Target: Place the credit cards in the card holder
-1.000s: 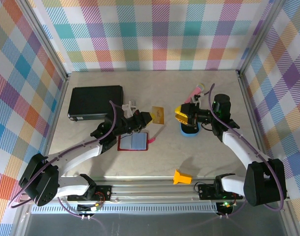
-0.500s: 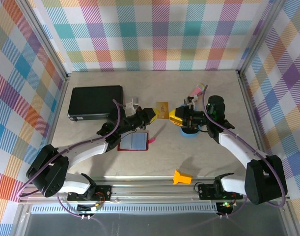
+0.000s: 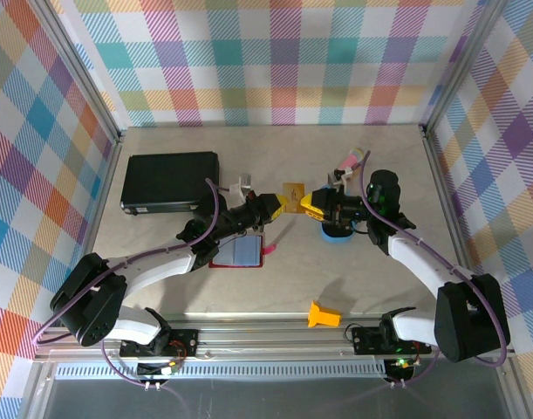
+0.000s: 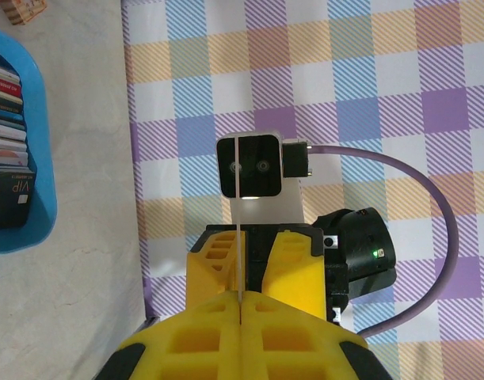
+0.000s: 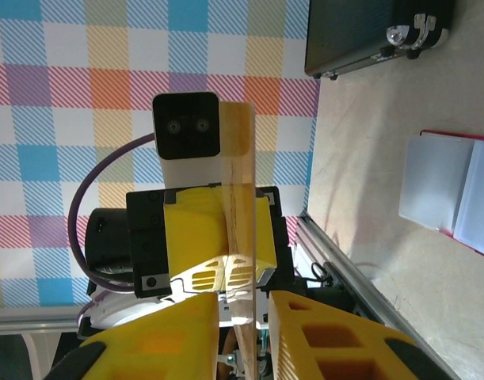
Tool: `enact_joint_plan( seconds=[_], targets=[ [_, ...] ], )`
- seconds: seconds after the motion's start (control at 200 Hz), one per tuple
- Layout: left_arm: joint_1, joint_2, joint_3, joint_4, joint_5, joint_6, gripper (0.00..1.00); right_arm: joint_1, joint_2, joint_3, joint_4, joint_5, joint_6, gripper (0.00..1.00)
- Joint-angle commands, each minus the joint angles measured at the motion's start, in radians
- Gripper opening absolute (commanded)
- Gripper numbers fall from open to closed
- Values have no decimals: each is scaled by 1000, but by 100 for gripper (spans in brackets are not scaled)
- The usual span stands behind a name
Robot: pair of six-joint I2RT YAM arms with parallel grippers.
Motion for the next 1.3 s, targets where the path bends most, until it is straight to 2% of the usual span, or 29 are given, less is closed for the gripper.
enact_joint_plan(
  seconds=[0.0,0.205,0.235,0.295,0.36,0.385,0.43,0.475,0.52,0.57,0.63,0.685,0.755,0.83,0.91,1.02,1.18,1.295],
  targets=[
    [-9,5,-11,70,-2,-18,0,4,-3,-3,34,34,-6,20],
    [-10,12,-17,51,-22,-30,0,4,14,8,61,33,2,10],
    [-10,14,-17,50,-23,-32,8,5,14,7,65,32,0,8],
    [-8,11,-29,48,-45,-32,33,4,10,1,62,38,-15,0],
    [6,-20,-80,78,-98,-32,50,4,1,-13,46,61,-43,0],
    [17,-43,-104,88,-122,-25,61,4,-3,-19,41,69,-55,0],
    [40,-93,-140,73,-147,2,66,4,-15,-31,19,95,-88,0],
    [61,-161,-154,-18,-172,54,66,7,-30,-42,-14,130,-119,0],
    [74,-243,-140,-222,-206,108,67,16,-47,-46,-61,167,-166,0],
    [87,-327,-76,-537,-240,211,67,44,-68,-38,-148,238,-235,0],
    [115,-392,-3,-848,-270,337,67,109,-91,-20,-244,354,-322,0],
    [175,-438,18,-982,-233,408,68,184,-102,-13,-288,463,-369,0],
    [269,-500,2,-1020,-122,460,68,293,-102,-25,-283,602,-386,0],
    [332,-555,-12,-1093,-74,520,67,395,-82,-44,-264,738,-385,0],
    [363,-563,-8,-1159,-47,618,67,483,-35,-57,-252,872,-360,0],
    [377,-497,-5,-1207,2,712,67,577,57,-46,-230,981,-331,0],
    [397,-353,-52,-1114,74,733,60,618,172,-9,-198,1008,-289,0],
    [406,-270,-73,-999,87,753,41,620,211,9,-186,1004,-295,0]
  ],
)
